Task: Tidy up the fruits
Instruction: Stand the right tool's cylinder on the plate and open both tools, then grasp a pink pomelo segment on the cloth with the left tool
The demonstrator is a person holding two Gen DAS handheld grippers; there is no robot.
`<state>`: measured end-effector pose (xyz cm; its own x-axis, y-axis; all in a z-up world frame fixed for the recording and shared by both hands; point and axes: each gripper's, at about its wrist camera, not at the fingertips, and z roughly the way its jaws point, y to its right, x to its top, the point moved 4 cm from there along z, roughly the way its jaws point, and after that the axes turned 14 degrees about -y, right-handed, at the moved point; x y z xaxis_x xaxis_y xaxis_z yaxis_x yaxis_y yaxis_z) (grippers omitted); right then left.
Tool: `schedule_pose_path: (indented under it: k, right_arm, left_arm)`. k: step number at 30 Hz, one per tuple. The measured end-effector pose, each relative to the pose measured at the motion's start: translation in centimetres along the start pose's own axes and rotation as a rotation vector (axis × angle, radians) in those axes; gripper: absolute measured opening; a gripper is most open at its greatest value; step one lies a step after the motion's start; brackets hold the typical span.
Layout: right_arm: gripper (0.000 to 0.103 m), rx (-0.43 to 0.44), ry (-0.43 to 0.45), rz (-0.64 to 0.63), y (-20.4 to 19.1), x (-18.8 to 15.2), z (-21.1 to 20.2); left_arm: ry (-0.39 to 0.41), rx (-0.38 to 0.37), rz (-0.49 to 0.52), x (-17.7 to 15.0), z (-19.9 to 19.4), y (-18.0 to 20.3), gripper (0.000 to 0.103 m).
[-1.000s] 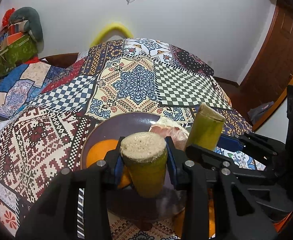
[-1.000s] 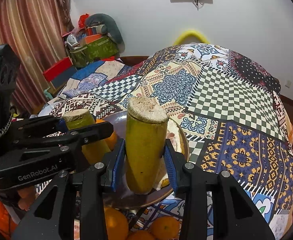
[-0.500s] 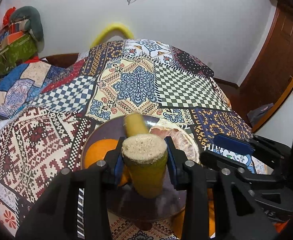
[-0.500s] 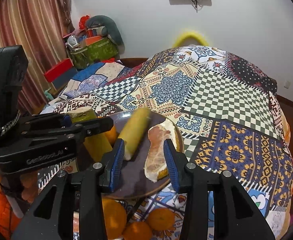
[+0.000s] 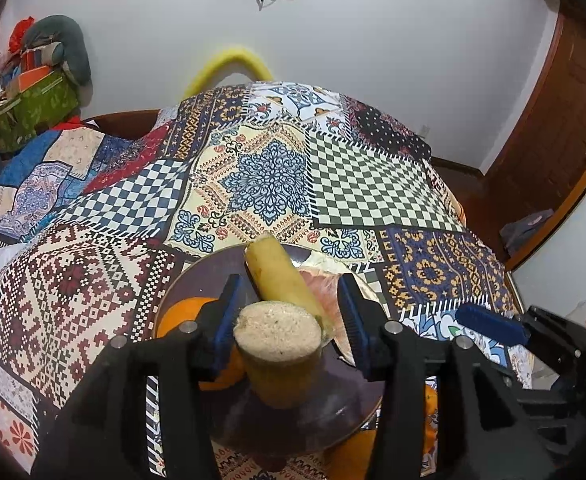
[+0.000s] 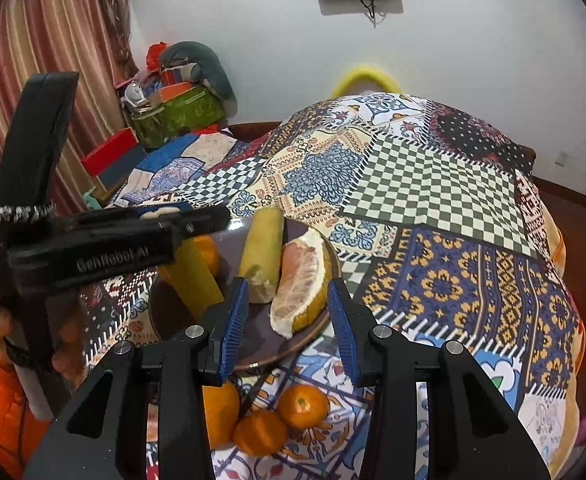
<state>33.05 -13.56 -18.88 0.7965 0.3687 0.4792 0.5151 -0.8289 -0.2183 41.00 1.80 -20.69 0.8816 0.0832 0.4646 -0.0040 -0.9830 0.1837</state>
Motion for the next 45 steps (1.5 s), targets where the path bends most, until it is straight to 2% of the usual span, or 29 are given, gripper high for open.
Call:
schedule_pose_path:
  k: [4,10,20,27,31,38,45]
  right_arm:
    - [0.038,-0.002,-0.006,0.005,0.0,-0.7,-0.3]
    - [0.038,-0.002,-0.003,-0.001,-0.9,-1.7,-1.3]
    - [0.045,-0.013,0.013,-0.017,-3.3,-4.0,-3.8]
    - [0.046,-0.022,0.021,-0.013,-4.4,-5.9,-5.7]
    - [0.05,-0.035,0.019,-0.008,-4.9,-7.3,-6.5]
    - [0.052,-0.054,-0.01,-0.002,-5.3,-9.5,-6.4]
    - [0.052,-0.057,-0.045,0.014,-5.2,-10.9,-5.5]
  left_arm:
    - [0.044,0.011,0.0,-0.1,-1.8,0.1,0.059]
    - [0.085,0.031,0.005,-1.1,-4.9,-0.2,0.059]
    - [0.084,0.062,0.024,-6.5,-8.6,-1.0,0.059]
    - [0.035,0.074,0.052,-11.1,-9.6,-0.5,0.059]
    - [-0.003,0.062,0.052,-13.3,-9.4,-0.2,0.06]
    - [-0.118,0.06,0.06,-16.8,-6.3,0.2,0.06]
    - [-0.223,0.042,0.072,-18.8,-2.6,0.8,0.06]
